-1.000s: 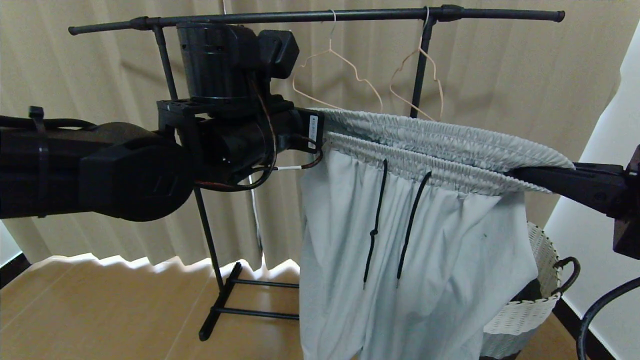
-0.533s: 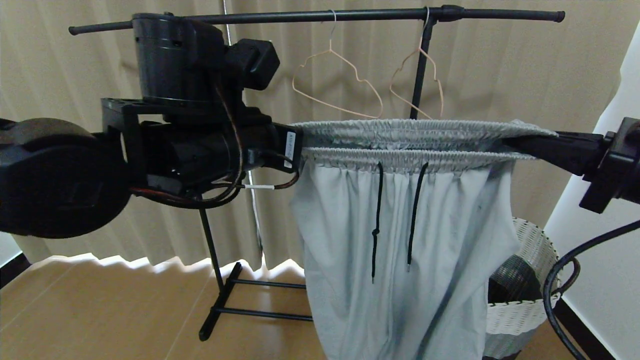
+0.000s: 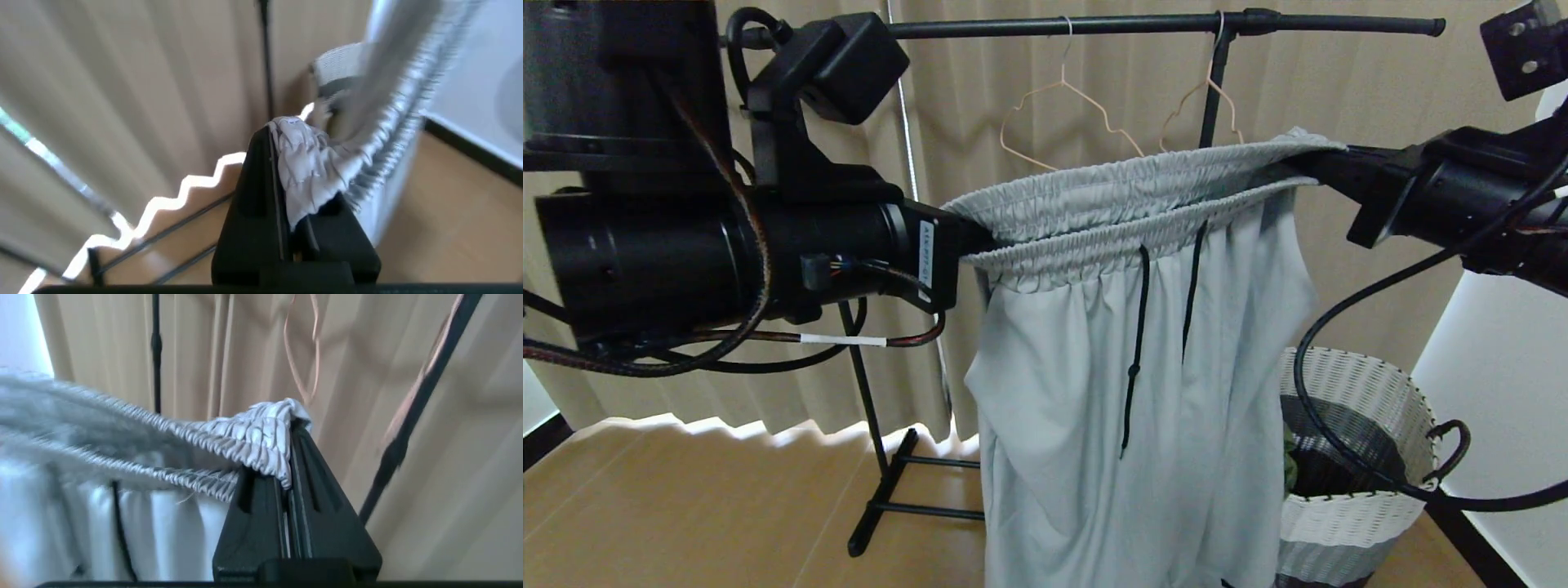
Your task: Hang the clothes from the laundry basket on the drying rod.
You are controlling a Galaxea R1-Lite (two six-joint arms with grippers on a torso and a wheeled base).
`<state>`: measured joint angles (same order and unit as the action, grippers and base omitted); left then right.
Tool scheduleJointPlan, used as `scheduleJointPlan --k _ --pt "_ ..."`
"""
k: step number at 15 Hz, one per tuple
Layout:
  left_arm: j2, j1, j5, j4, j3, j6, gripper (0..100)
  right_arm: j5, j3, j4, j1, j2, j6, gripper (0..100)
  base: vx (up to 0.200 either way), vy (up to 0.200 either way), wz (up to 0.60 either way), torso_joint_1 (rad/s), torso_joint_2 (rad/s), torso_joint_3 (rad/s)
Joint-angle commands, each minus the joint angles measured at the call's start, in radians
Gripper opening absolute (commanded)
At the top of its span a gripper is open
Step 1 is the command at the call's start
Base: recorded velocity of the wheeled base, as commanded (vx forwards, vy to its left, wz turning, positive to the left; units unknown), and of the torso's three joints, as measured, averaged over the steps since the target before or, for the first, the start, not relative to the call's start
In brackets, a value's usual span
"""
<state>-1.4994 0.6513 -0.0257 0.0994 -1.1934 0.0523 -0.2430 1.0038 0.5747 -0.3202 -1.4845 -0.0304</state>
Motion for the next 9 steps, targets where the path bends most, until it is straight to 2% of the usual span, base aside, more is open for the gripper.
scheduleJointPlan --k 1,3,6,8,9 --pt "0.039 0.018 -0.008 0.002 0.018 -0.002 0 -0.002 0.027 0.037 -0.002 -0.083 0.001 0 0.0 0.0 0.0 0.0 0.0 0.0" --pt "0.05 0.048 -0.006 0.003 0.041 -0.002 0 -0.002 0.025 0.088 -0.008 -0.108 0.006 0 0.0 0.0 0.0 0.0 0.0 0.0" --pt "0.051 0.05 -0.002 0.006 0.032 0.003 0 -0.001 0.019 0.091 -0.008 -0.1 0.006 0 0.0 0.0 0.0 0.0 0.0 0.0" --pt "0.047 0.041 0.009 0.011 -0.002 0.003 0 0.005 0.01 0.09 -0.008 -0.085 0.004 0 0.0 0.0 0.0 0.0 0.0 0.0" --pt "0.028 0.027 0.052 0.008 -0.052 0.003 0 0.005 -0.001 0.082 -0.007 -0.062 0.004 0 0.0 0.0 0.0 0.0 0.0 0.0"
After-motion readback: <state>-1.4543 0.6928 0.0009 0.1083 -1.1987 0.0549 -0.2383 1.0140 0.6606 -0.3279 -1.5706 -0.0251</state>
